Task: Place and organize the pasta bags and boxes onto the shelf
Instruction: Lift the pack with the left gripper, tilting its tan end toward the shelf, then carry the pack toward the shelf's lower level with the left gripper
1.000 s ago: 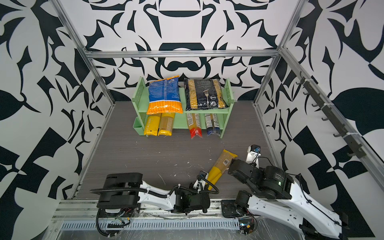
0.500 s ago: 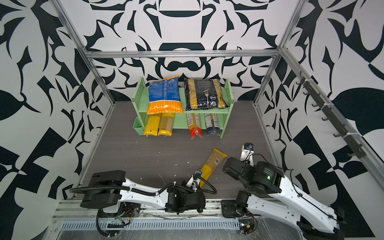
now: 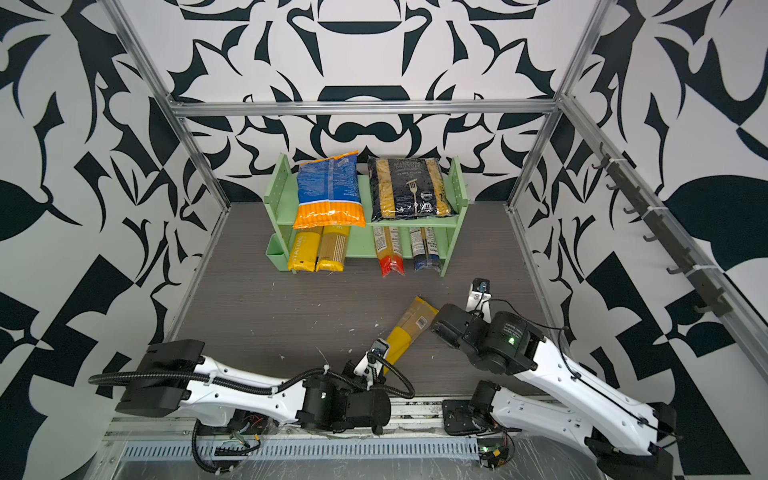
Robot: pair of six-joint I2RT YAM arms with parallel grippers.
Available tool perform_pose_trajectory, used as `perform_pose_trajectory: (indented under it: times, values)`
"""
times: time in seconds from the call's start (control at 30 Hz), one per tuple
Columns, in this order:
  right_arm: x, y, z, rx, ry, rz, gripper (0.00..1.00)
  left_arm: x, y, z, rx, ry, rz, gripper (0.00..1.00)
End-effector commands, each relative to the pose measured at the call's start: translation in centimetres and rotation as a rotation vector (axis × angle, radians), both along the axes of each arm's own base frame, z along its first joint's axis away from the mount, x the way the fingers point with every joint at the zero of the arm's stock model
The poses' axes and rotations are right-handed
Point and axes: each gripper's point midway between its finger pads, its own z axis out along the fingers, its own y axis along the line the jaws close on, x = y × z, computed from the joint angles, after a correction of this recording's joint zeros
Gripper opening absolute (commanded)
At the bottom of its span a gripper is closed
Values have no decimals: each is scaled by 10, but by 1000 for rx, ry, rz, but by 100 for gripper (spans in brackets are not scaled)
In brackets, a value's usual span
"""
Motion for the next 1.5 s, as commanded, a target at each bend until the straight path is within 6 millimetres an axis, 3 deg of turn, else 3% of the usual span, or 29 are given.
perform_pose_trajectory:
  times: [0.0,0.4,0.8,1.47]
  values:
    - [9,10,5,-6,-4,28,100,13,6,45,-150,-114,105,0]
    - [35,25,25,0,-12,45,100,5,33,77,-189,-200,141,0]
    - [53,37,30,17,-9,53,100,-14,60,122,-216,-294,153,0]
    - [77,44,52,41,-47,51,100,8,113,177,-303,-387,236,0]
